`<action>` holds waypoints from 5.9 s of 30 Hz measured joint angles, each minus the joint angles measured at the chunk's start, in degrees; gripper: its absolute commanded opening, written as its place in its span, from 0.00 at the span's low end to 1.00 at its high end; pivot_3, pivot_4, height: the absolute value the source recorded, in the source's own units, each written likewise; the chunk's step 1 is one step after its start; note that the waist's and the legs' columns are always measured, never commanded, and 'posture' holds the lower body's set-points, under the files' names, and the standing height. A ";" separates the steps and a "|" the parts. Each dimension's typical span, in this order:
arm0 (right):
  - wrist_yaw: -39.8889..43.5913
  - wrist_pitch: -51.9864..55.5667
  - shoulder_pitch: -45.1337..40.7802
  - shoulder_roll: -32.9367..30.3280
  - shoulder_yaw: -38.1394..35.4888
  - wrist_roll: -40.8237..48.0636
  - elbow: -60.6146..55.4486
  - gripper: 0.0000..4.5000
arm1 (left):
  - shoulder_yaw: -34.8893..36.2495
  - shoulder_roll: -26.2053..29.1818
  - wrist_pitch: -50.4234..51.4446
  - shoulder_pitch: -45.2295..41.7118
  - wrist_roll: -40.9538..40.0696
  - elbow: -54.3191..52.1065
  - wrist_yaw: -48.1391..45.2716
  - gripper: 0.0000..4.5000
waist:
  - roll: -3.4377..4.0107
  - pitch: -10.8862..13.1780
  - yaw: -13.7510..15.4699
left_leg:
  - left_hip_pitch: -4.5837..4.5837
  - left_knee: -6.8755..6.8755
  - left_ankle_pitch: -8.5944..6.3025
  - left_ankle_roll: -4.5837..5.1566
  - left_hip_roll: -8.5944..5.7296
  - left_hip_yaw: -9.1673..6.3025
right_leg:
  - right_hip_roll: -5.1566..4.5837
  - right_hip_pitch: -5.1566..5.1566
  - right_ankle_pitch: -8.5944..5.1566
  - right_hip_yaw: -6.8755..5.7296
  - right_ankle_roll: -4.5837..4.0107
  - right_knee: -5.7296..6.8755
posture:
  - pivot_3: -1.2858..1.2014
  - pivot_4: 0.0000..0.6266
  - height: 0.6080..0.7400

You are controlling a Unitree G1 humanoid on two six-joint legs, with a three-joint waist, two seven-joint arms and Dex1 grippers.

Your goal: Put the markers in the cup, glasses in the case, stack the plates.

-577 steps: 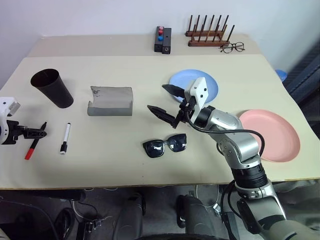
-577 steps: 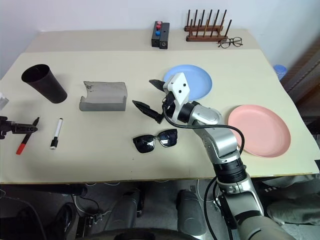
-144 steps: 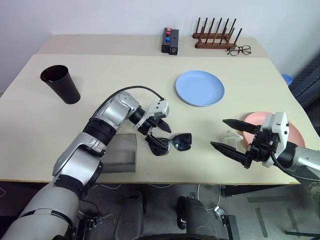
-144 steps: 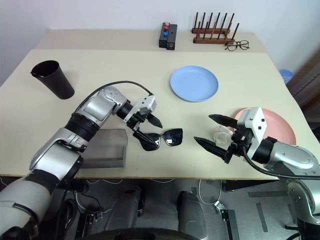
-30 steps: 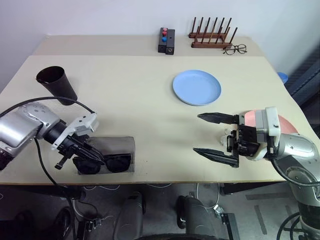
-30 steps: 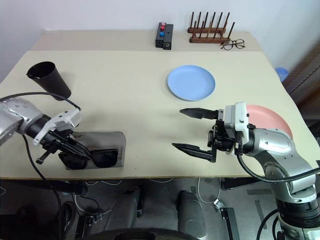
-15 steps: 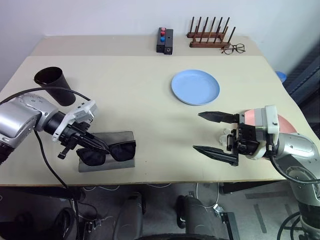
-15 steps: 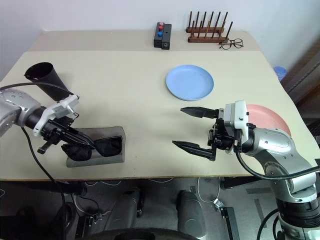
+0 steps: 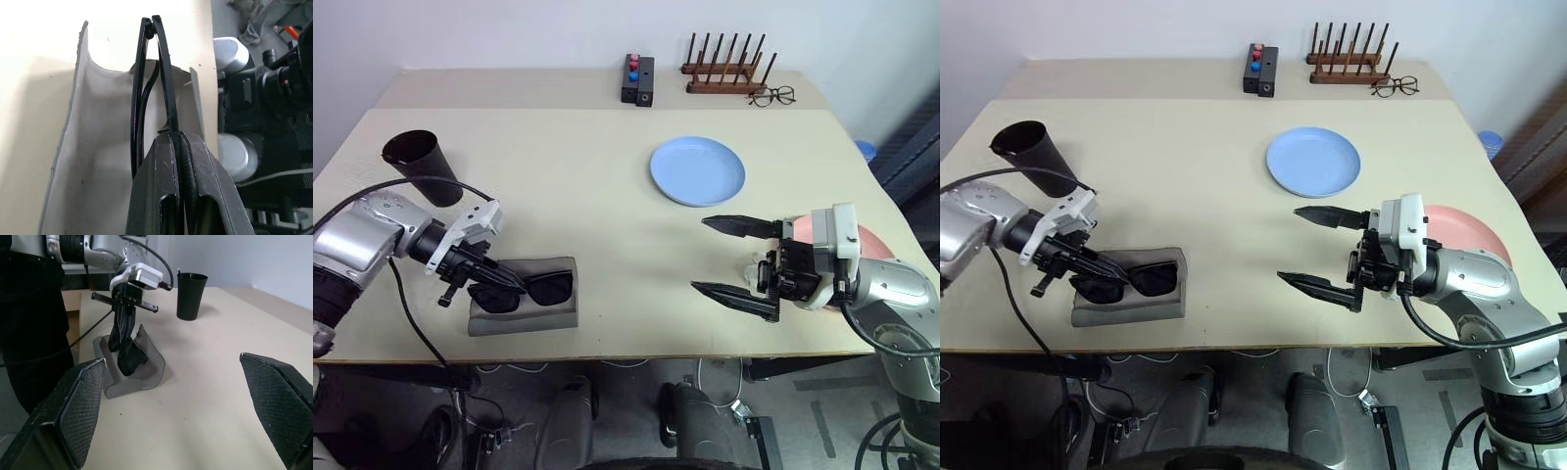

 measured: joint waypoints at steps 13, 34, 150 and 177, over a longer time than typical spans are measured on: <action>-1.15 0.39 0.10 -0.04 -0.01 -0.27 -0.01 1.00 | -4.37 -0.14 -0.80 -0.04 -1.54 -0.49 0.01 0.01 | 0.00 0.00 0.01 | -0.01 0.01 0.00 0.00 0.00 0.00 | 0.00 0.00 0.00 0.00 0.00 0.00 | 0.52 0.24 1.00; -1.26 1.38 0.11 -0.09 -0.01 -0.40 0.01 1.00 | -3.93 1.68 10.96 2.53 -3.79 -6.56 0.02 0.44 | 0.00 0.00 0.01 | 0.00 0.00 0.00 0.00 0.00 0.00 | 0.00 0.00 0.00 0.00 0.00 -0.01 | 0.52 0.24 1.00; -7.08 3.08 -3.40 0.61 2.27 -4.01 5.62 1.00 | 19.34 -10.79 7.78 -4.11 8.69 9.63 0.00 0.06 | -0.01 -0.01 -0.03 | -0.02 0.06 0.00 0.01 -0.01 0.01 | 0.01 0.00 0.03 0.00 0.04 0.04 | 0.52 0.24 1.00; -15.94 24.71 15.53 -15.06 -12.64 -16.83 6.47 1.00 | 29.47 -23.73 10.48 -4.54 0.34 1.47 0.31 0.99 | 0.02 -0.04 -0.09 | 0.01 0.15 0.01 0.02 -0.02 0.01 | 0.01 0.04 0.06 0.03 0.06 0.06 | 0.52 0.24 1.00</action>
